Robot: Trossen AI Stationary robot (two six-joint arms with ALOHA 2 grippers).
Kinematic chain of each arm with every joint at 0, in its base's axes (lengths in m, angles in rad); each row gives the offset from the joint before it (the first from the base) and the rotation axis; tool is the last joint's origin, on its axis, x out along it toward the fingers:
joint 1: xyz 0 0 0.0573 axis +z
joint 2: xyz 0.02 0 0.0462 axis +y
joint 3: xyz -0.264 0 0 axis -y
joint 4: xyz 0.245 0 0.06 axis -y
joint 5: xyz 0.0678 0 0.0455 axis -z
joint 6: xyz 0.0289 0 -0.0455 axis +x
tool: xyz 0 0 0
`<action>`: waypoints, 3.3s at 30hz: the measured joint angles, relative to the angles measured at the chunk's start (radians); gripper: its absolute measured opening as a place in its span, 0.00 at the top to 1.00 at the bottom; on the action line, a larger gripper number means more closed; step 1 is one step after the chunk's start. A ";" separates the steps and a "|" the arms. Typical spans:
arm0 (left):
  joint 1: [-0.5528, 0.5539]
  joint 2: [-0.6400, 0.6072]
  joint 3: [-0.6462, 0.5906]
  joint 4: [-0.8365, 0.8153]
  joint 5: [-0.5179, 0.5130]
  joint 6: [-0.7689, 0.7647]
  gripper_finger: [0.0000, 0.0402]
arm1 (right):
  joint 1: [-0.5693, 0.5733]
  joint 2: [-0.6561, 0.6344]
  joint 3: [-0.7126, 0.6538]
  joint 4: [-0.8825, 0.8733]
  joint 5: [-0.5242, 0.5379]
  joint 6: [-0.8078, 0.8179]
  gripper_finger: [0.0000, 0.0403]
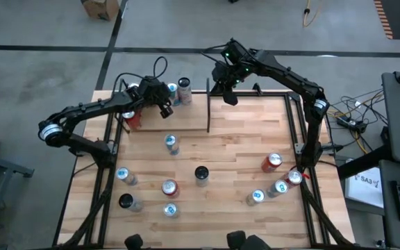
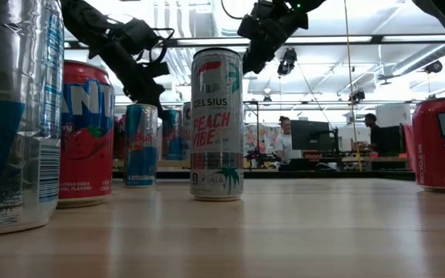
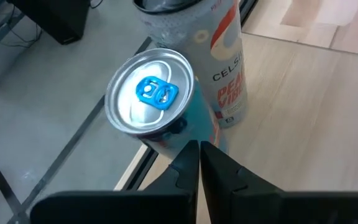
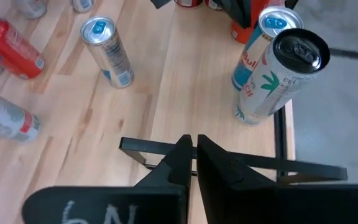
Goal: Place canned beverage on shelf
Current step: Put the blue soda can on the shelf, then put the red soda can on the shelf aligned with the other red soda can
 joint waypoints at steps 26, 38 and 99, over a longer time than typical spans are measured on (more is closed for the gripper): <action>-0.305 -0.455 -0.173 0.119 0.211 -0.061 1.00 | 0.304 -0.023 0.013 -0.175 0.001 0.638 0.97; -0.345 -0.478 -0.185 0.143 0.217 -0.083 1.00 | 0.520 -0.024 -0.032 -0.307 0.160 0.948 0.97; -0.351 -0.566 -0.185 0.127 0.209 0.069 1.00 | 0.607 -0.765 -0.973 -0.334 0.446 1.915 0.31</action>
